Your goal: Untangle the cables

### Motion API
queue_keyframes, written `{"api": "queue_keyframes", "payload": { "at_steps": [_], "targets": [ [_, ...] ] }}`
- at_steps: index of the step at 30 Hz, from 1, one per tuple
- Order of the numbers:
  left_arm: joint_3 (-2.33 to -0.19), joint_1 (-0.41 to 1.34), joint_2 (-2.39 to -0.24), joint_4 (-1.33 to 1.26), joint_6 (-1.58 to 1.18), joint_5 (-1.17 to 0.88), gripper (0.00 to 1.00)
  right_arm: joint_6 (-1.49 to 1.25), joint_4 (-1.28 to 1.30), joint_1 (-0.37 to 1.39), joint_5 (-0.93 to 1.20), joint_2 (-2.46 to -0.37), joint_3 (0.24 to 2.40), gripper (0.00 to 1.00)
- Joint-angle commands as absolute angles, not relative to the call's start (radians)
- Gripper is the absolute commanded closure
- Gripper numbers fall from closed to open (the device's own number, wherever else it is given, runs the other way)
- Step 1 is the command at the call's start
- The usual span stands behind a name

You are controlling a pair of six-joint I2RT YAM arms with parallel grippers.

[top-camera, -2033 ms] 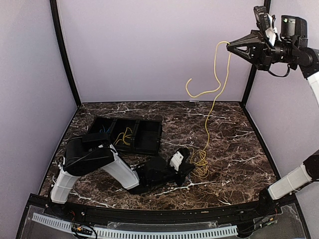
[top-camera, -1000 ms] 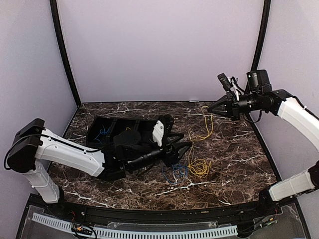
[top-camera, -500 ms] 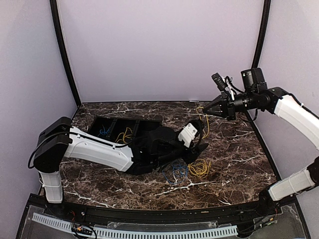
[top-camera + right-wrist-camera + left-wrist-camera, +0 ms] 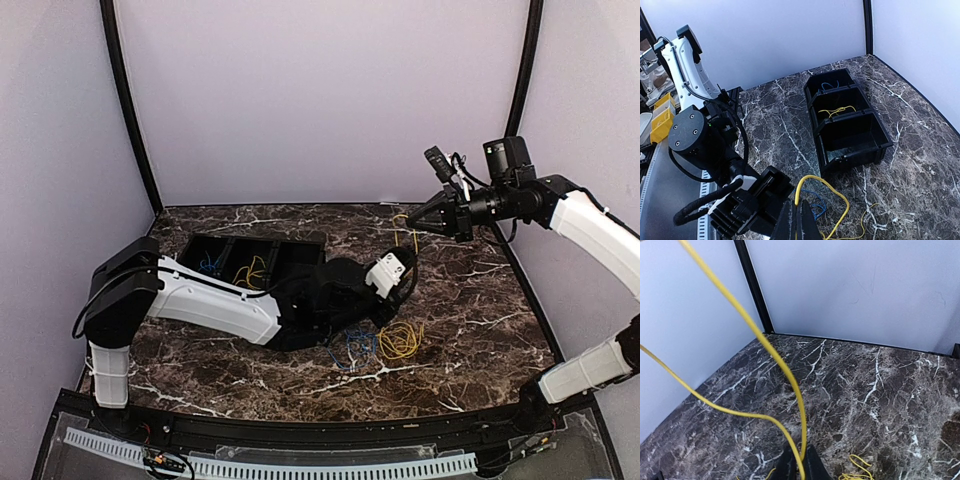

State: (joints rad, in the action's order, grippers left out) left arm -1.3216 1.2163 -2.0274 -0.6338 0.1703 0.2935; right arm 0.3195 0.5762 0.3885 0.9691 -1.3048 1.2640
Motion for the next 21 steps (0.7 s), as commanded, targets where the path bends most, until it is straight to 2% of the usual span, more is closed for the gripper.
{"api": "queue_keyframes", "payload": {
  "at_steps": [1,3,4,8,13,18,21],
  "targets": [
    [-1.32,1.21,-2.013,-0.71,0.199,0.344,1.0,0.302,0.555,0.396,0.985,-1.302,1.294,1.0],
    [-1.306,1.21,-1.997,-0.72,0.198,0.348,1.0,0.299,0.55,0.396,0.978,-1.303,1.291,1.0],
    [-1.3,1.21,-1.977,-0.721,0.19,0.347,1.0,0.294,0.543,0.395,0.959,-1.303,1.287,0.96],
    [-1.234,1.206,-1.89,-0.725,0.118,0.365,1.0,0.334,0.542,0.377,0.908,-1.305,1.249,0.61],
    [-1.075,1.17,-1.754,-0.782,-0.067,0.38,1.0,0.474,0.557,0.385,0.887,-1.298,1.108,0.38],
    [-0.98,1.135,-1.655,-0.814,-0.204,0.391,1.0,0.568,0.508,0.579,0.733,-1.295,0.955,0.25],
    [-0.947,1.121,-1.621,-0.82,-0.231,0.39,1.0,0.567,0.471,0.629,0.711,-1.349,0.923,0.2]
  ]
}}
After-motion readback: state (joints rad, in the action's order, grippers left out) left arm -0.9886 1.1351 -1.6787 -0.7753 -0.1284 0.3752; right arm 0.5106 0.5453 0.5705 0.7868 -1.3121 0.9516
